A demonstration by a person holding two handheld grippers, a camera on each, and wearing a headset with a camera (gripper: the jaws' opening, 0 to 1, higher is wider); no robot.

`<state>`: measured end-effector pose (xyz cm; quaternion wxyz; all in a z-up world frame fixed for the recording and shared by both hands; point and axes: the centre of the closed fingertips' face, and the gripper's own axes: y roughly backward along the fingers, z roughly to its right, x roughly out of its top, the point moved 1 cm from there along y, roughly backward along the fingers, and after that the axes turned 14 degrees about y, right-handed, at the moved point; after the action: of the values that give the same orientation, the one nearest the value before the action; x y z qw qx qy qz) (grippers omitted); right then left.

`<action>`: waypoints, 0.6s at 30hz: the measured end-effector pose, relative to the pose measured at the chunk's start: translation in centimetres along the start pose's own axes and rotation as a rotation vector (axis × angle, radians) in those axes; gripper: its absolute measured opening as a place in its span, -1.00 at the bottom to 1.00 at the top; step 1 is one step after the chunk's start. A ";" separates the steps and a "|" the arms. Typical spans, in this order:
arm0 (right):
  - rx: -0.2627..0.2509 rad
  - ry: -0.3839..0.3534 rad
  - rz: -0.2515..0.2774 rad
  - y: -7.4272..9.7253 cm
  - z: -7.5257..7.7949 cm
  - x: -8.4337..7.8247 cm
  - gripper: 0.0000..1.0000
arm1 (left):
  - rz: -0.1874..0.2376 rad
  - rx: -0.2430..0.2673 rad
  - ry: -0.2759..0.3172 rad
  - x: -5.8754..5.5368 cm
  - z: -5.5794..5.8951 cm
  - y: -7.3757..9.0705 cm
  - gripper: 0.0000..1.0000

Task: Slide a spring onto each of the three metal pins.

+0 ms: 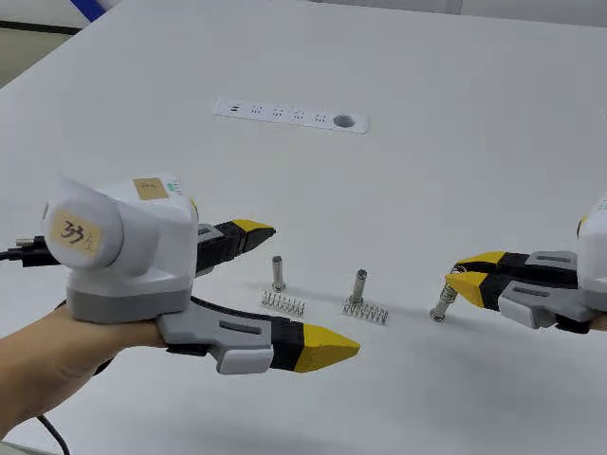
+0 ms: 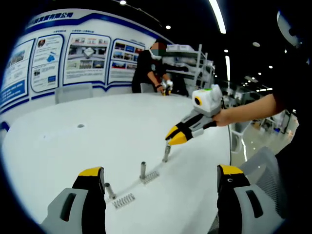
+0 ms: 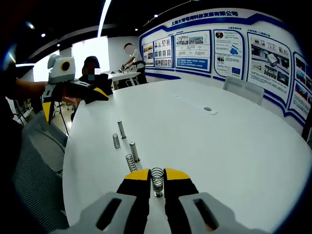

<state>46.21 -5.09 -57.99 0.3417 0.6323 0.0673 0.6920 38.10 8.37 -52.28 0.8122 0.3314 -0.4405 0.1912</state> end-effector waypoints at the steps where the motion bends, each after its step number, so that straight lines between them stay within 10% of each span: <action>1: -0.005 0.004 -0.004 -0.1 0.0 -0.2 -0.79 | -0.002 0.003 0.001 0.0 -0.1 0.1 0.95; 18: -0.027 0.002 -0.025 -1.6 -0.2 -2.4 -0.79 | -0.031 0.035 -0.020 -0.7 -0.7 0.9 1.00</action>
<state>46.58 -5.17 -60.86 0.3590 0.6261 0.0661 0.6890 37.62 9.49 -52.80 0.8047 0.3540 -0.4401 0.1829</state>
